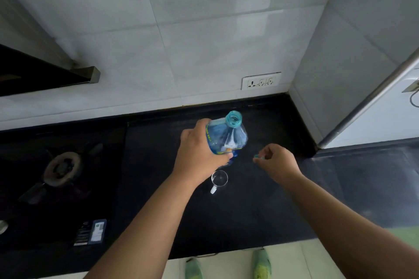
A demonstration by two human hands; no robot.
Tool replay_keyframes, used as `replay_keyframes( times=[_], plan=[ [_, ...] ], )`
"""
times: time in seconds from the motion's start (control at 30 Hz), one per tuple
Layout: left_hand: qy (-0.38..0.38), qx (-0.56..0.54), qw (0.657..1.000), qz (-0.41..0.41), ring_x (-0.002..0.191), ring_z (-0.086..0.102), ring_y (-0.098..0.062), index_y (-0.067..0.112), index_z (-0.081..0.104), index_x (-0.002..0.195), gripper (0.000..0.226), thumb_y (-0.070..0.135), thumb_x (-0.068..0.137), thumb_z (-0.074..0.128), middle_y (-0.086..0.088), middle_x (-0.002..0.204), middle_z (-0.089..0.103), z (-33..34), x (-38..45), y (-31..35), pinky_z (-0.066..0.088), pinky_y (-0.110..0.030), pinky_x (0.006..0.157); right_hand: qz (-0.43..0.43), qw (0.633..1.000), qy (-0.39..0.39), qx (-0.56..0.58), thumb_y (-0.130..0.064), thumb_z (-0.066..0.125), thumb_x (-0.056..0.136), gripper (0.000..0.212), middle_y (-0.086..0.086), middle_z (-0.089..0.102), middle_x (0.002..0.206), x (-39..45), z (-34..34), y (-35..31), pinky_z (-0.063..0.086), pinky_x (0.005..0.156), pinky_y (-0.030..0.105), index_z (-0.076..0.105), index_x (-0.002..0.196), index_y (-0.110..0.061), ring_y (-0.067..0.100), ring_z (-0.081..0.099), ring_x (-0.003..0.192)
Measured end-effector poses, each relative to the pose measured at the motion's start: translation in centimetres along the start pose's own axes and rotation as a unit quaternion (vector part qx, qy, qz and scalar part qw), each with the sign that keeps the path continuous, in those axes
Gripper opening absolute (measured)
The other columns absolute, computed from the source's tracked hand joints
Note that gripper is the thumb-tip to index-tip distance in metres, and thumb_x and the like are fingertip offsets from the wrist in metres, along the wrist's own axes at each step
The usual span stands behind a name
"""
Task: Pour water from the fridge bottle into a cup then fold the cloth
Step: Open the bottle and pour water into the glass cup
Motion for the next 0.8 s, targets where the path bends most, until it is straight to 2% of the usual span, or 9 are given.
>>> replay_keyframes(
  times=[0.07, 0.13, 0.23, 0.37, 0.5, 0.67, 0.73, 0.8],
  plan=[
    [-0.019, -0.016, 1.0, -0.003, 0.117, 0.057, -0.015, 0.031, 0.053, 0.128, 0.078, 0.035, 0.062, 0.094, 0.02, 0.114, 0.055, 2.3, 0.3, -0.1, 0.057, -0.041, 0.093, 0.025, 0.999, -0.017, -0.03, -0.027, 0.087, 0.077, 0.024, -0.002, 0.071, 0.083, 0.0, 1.4, 2.6, 0.044, 0.065, 0.029, 0.064, 0.074, -0.02, 0.02, 0.065, 0.08],
    [-0.04, -0.019, 0.999, -0.008, 0.112, 0.061, -0.012, 0.033, 0.054, 0.122, 0.073, 0.033, 0.062, 0.094, 0.016, 0.118, 0.058, 4.8, 0.2, -0.5, 0.059, -0.04, 0.09, 0.045, 0.997, -0.027, -0.054, -0.027, 0.086, 0.077, 0.021, 0.001, 0.07, 0.089, 0.1, 2.3, 4.8, 0.042, 0.068, 0.028, 0.066, 0.077, -0.021, 0.02, 0.063, 0.083],
    [-0.067, -0.02, 0.997, -0.029, 0.111, 0.062, -0.01, 0.034, 0.051, 0.124, 0.073, 0.031, 0.065, 0.094, 0.016, 0.121, 0.058, 8.3, -0.3, -1.5, 0.058, -0.038, 0.091, 0.071, 0.995, -0.032, -0.059, -0.017, 0.083, 0.078, 0.017, 0.006, 0.07, 0.1, 0.5, 3.1, 7.5, 0.045, 0.072, 0.028, 0.068, 0.086, -0.018, 0.023, 0.063, 0.088],
    [-0.117, -0.003, 0.991, -0.058, 0.116, 0.061, -0.011, 0.036, 0.047, 0.133, 0.08, 0.029, 0.068, 0.094, 0.013, 0.131, 0.056, 12.0, -1.1, -3.2, 0.056, -0.038, 0.096, 0.073, 0.995, -0.026, -0.07, -0.007, 0.071, 0.084, 0.014, 0.01, 0.065, 0.113, 1.2, 3.1, 9.2, 0.044, 0.073, 0.028, 0.068, 0.094, -0.016, 0.022, 0.055, 0.087],
    [-0.146, 0.004, 0.985, -0.092, 0.117, 0.061, -0.013, 0.038, 0.045, 0.134, 0.08, 0.022, 0.071, 0.091, 0.012, 0.131, 0.055, 14.0, -2.1, -4.8, 0.057, -0.04, 0.098, 0.089, 0.992, -0.035, -0.077, -0.009, 0.068, 0.089, 0.021, 0.01, 0.054, 0.126, 1.5, 3.2, 10.3, 0.046, 0.074, 0.029, 0.065, 0.108, -0.016, 0.027, 0.058, 0.089],
    [-0.141, -0.02, 0.984, -0.105, 0.121, 0.06, -0.014, 0.038, 0.044, 0.138, 0.084, 0.023, 0.07, 0.091, 0.012, 0.135, 0.055, 15.5, -2.3, -5.6, 0.057, -0.039, 0.1, 0.09, 0.993, -0.063, -0.051, -0.008, 0.069, 0.084, 0.043, 0.007, 0.048, 0.141, 1.0, 3.9, 10.4, 0.05, 0.08, 0.031, 0.06, 0.124, -0.021, 0.027, 0.064, 0.1],
    [-0.14, -0.026, 0.985, -0.102, 0.128, 0.058, -0.015, 0.036, 0.041, 0.146, 0.09, 0.02, 0.073, 0.09, 0.009, 0.144, 0.053, 15.9, -2.1, -5.4, 0.054, -0.038, 0.105, 0.047, 0.996, -0.076, -0.021, -0.013, 0.077, 0.074, 0.062, 0.003, 0.048, 0.144, 0.4, 3.9, 9.3, 0.052, 0.094, 0.036, 0.057, 0.132, -0.025, 0.025, 0.06, 0.117],
    [-0.156, -0.026, 0.982, -0.107, 0.138, 0.053, -0.016, 0.034, 0.031, 0.157, 0.1, 0.019, 0.077, 0.089, 0.007, 0.155, 0.047, 15.9, -2.2, -5.1, 0.05, -0.035, 0.111, -0.015, 0.994, -0.112, -0.01, -0.028, 0.082, 0.059, 0.091, -0.003, 0.05, 0.147, -0.4, 4.3, 8.0, 0.048, 0.109, 0.044, 0.049, 0.143, -0.03, 0.022, 0.05, 0.135]
  ],
)
Point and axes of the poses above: each hand's wrist, its own x-axis towards the middle knuckle, its own z-axis out of the palm, y = z × x, the point moved 7 cm from there along x, towards the middle knuckle
